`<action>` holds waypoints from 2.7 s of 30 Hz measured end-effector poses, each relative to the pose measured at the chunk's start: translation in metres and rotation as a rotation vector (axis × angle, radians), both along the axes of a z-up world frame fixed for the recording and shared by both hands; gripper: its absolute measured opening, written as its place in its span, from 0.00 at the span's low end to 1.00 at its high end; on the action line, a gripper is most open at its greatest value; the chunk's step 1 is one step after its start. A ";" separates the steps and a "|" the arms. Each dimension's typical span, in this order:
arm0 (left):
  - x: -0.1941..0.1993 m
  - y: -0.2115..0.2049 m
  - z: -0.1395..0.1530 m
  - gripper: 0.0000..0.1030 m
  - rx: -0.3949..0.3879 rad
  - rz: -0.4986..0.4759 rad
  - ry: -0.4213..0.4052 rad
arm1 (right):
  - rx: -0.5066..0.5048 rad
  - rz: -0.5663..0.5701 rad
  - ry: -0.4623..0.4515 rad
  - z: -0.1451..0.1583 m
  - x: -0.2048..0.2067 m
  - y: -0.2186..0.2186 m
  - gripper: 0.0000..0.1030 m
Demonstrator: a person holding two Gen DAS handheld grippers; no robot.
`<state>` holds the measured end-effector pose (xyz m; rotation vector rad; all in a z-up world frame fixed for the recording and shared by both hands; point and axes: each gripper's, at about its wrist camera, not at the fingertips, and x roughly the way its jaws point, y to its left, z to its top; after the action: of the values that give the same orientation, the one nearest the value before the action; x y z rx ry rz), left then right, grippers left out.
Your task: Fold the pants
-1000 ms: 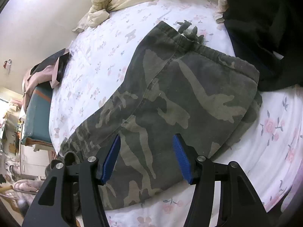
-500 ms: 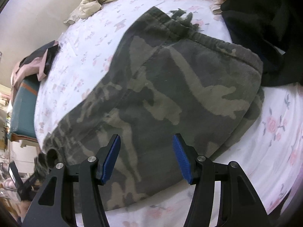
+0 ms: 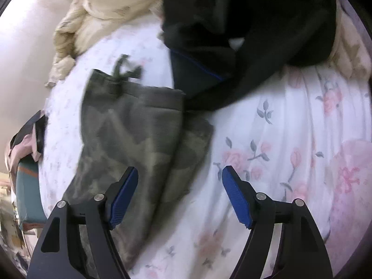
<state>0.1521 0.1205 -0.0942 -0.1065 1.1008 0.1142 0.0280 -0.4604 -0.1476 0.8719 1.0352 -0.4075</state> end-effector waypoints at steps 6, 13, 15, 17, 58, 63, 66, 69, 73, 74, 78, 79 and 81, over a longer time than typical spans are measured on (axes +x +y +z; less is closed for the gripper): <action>-0.023 -0.003 0.016 0.86 -0.009 -0.013 -0.031 | 0.049 0.018 -0.061 -0.013 0.021 -0.009 0.54; -0.022 0.004 0.003 0.86 -0.022 0.030 0.002 | -0.054 0.177 -0.220 0.020 0.045 0.023 0.08; -0.021 0.006 0.000 0.86 -0.027 0.037 0.011 | -0.145 0.281 -0.295 0.046 0.052 0.047 0.08; -0.020 0.007 -0.002 0.86 -0.031 0.038 0.018 | -0.222 0.452 -0.393 0.075 0.059 0.089 0.08; 0.040 -0.250 -0.058 0.86 0.030 -0.489 0.203 | -0.012 0.447 -0.111 0.007 0.047 0.150 0.53; 0.068 -0.262 -0.076 0.86 0.139 -0.389 0.188 | 0.013 0.437 -0.112 0.004 0.047 0.123 0.53; 0.078 -0.247 -0.078 0.86 0.286 -0.328 0.151 | 0.022 0.455 -0.122 0.011 0.045 0.113 0.53; 0.089 -0.212 -0.071 0.86 0.375 -0.204 0.124 | 0.030 0.458 -0.126 0.017 0.042 0.109 0.53; 0.092 -0.175 -0.060 0.86 0.436 -0.054 0.107 | 0.056 0.468 -0.126 0.018 0.048 0.116 0.53; 0.091 -0.172 -0.057 0.86 0.433 -0.052 0.104 | 0.052 0.476 -0.126 0.019 0.049 0.118 0.53; 0.075 -0.178 -0.032 0.86 0.299 -0.078 -0.029 | 0.071 0.483 -0.107 0.014 0.050 0.124 0.53; 0.071 -0.188 -0.029 0.86 0.229 -0.140 -0.052 | 0.087 0.476 -0.099 0.010 0.050 0.123 0.53; 0.068 -0.203 -0.034 0.86 0.147 -0.218 -0.020 | 0.116 0.462 -0.080 0.002 0.048 0.123 0.53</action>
<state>0.2196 -0.0820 -0.1278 0.1436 1.0738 -0.0018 0.0758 -0.3375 -0.1457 0.7167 1.1554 0.0761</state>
